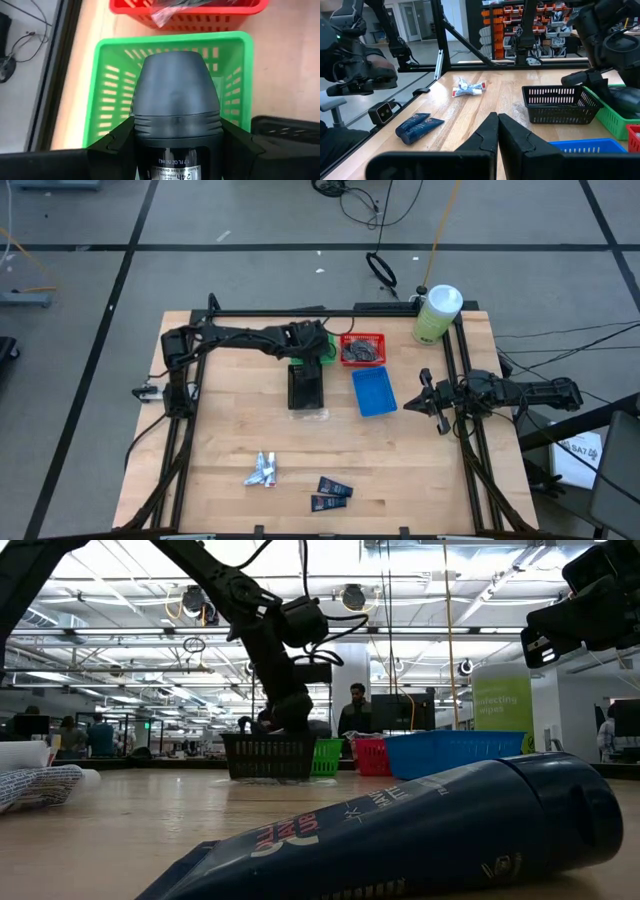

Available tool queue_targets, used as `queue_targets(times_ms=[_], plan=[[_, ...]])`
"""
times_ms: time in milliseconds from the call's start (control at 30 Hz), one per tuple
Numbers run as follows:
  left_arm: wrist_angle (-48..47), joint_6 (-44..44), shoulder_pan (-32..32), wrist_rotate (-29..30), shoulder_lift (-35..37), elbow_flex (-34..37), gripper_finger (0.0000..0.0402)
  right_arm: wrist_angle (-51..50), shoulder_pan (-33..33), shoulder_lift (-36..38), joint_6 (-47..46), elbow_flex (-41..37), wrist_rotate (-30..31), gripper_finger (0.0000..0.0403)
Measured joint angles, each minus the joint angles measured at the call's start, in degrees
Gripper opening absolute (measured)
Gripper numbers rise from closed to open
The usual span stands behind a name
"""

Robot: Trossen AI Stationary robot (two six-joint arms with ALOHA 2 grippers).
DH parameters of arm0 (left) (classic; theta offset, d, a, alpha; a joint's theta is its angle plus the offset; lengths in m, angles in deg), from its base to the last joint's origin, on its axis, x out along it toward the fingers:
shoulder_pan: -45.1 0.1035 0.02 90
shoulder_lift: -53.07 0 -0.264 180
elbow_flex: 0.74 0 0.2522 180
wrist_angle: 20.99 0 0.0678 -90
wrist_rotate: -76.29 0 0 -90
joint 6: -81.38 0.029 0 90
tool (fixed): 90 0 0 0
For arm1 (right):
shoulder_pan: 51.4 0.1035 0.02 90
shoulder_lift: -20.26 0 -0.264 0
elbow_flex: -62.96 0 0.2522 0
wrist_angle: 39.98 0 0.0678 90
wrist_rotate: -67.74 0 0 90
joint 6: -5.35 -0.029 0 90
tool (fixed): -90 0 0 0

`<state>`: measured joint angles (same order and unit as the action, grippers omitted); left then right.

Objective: Pick & Place Travel size toiletries
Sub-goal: Put the gray deodorant into the green bin

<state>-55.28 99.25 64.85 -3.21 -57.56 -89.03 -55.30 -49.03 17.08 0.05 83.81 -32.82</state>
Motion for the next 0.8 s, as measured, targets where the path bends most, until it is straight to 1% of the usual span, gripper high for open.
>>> queue_targets(times_ms=[133, 333, 600, 700, 800], plan=[[0.1, -0.1, -0.1, -0.1, 0.0, 0.0, 0.0197, 0.0, 0.0, 0.0, 0.0, 0.0, 0.0, 0.0004], [0.3, 0.5, -0.1, -0.1, 0.0, 0.0, 0.0237, 0.0, 0.0, 0.0, 0.0, 0.0, 0.0, 0.0004], [0.3, -1.1, -0.2, 0.1, 0.1, 0.0, 0.0271, 0.0, 0.0, 0.0, 0.0, 0.0, 0.0, 0.0004], [0.3, -1.5, -0.3, 2.0, 0.1, 0.0, 0.0287, 0.0, 0.0, 0.0, 0.0, 0.0, 0.0, 0.0004], [0.3, -0.1, -0.9, 5.1, 0.2, 0.0, 0.0305, 0.0, 0.0, 0.0, 0.0, 0.0, 0.0, 0.0004]])
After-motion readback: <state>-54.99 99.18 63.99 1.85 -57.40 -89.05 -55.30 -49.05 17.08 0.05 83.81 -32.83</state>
